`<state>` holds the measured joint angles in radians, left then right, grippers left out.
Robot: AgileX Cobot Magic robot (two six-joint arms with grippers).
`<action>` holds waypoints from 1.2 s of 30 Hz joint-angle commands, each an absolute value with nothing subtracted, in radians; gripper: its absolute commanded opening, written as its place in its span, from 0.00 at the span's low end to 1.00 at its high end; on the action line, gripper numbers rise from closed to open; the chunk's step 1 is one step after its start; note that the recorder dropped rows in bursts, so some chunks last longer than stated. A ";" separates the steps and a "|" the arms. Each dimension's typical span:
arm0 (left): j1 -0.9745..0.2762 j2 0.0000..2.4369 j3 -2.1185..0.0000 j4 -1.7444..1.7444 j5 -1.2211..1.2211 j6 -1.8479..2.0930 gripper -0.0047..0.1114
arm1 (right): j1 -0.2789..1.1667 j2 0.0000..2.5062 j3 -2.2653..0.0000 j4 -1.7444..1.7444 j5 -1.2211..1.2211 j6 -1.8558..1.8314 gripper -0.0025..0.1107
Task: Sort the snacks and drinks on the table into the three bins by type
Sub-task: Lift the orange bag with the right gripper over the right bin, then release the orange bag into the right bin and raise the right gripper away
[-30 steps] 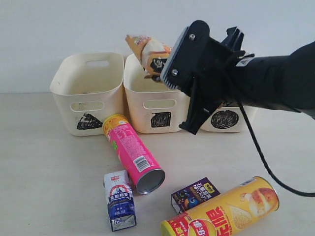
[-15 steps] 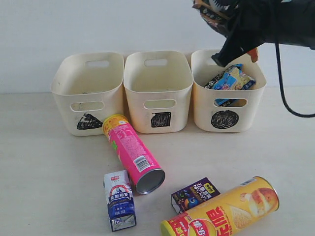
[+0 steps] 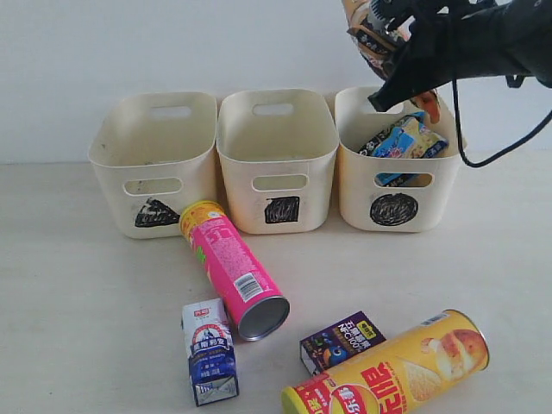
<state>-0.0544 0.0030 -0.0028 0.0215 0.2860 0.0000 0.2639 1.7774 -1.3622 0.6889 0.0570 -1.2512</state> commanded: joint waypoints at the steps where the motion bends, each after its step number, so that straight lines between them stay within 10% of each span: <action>1: -0.051 0.000 0.000 0.016 0.285 0.007 0.08 | 0.241 1.839 -1.421 0.728 0.054 -1.235 0.02; 10: -0.051 0.000 0.000 0.016 0.285 0.007 0.08 | 0.241 1.951 -1.508 0.782 0.107 -1.202 0.08; 20: -0.051 0.000 0.000 0.016 0.285 0.007 0.08 | 0.241 1.979 -1.536 0.808 0.108 -1.202 0.71; 36: -0.051 0.000 0.000 0.016 0.285 0.007 0.08 | 0.241 1.811 -1.536 0.802 0.339 -1.119 0.66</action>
